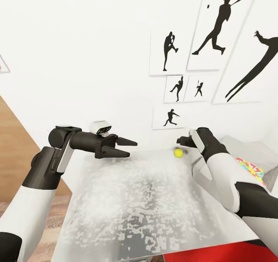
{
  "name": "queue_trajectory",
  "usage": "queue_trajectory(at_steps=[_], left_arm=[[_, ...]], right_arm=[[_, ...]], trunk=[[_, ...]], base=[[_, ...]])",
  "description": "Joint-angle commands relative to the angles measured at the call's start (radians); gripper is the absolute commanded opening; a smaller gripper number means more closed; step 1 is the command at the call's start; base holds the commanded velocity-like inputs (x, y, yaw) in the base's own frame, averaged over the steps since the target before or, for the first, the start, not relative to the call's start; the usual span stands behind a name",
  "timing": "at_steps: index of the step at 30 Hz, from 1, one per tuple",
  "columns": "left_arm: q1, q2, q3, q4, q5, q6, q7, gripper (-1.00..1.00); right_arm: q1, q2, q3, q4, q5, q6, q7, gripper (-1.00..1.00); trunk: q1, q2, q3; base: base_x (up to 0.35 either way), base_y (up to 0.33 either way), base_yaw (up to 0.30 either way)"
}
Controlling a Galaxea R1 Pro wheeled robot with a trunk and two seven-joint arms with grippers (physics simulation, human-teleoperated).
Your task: Put all the toys in the child's room - the three board games (two on the bed and one on the table), the two jigsaw puzzles on the table, and the tennis ball on the table - inside the toy box on the table in the child's room.
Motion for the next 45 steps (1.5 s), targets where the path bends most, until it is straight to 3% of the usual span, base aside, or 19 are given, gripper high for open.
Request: queue_trajectory(at_steps=[1, 27, 33, 40, 44, 45], left_arm=[[-0.001, 0.001, -0.001, 0.0, 0.001, 0.011, -0.003, 1.0], [-0.002, 0.0, 0.001, 0.0, 0.001, 0.011, -0.003, 1.0], [-0.005, -0.013, -0.002, -0.003, 0.002, 0.011, -0.003, 1.0], [-0.006, -0.083, -0.014, -0.009, 0.001, 0.011, -0.003, 1.0], [-0.006, -0.144, -0.019, -0.009, -0.002, 0.011, 0.03, 1.0], [-0.006, -0.171, -0.021, -0.009, -0.006, 0.011, 0.055, 1.0]], right_arm=[[-0.001, 0.0, -0.001, -0.004, -0.011, 0.003, -0.008, 1.0], [-0.001, 0.001, -0.001, -0.064, -0.009, 0.005, -0.009, 1.0], [-0.004, 0.002, -0.001, -0.067, -0.009, 0.004, -0.01, 1.0], [-0.023, 0.002, 0.0, -0.066, -0.009, 0.003, -0.01, 1.0], [-0.025, 0.003, 0.0, -0.066, -0.009, 0.002, -0.01, 1.0], [-0.025, 0.003, 0.0, -0.066, -0.009, 0.002, -0.01, 1.0]], trunk=[[0.001, -0.002, -0.004], [0.001, -0.002, -0.009], [0.001, -0.002, -0.017], [0.001, -0.002, -0.028], [0.001, -0.002, -0.034], [0.001, -0.002, -0.036]], base=[[0.0, 0.0, 0.0], [0.0, 0.0, 0.0], [0.0, 0.0, 0.0], [0.0, 0.0, 0.0], [0.0, 0.0, 0.0], [0.0, 0.0, 0.0]])
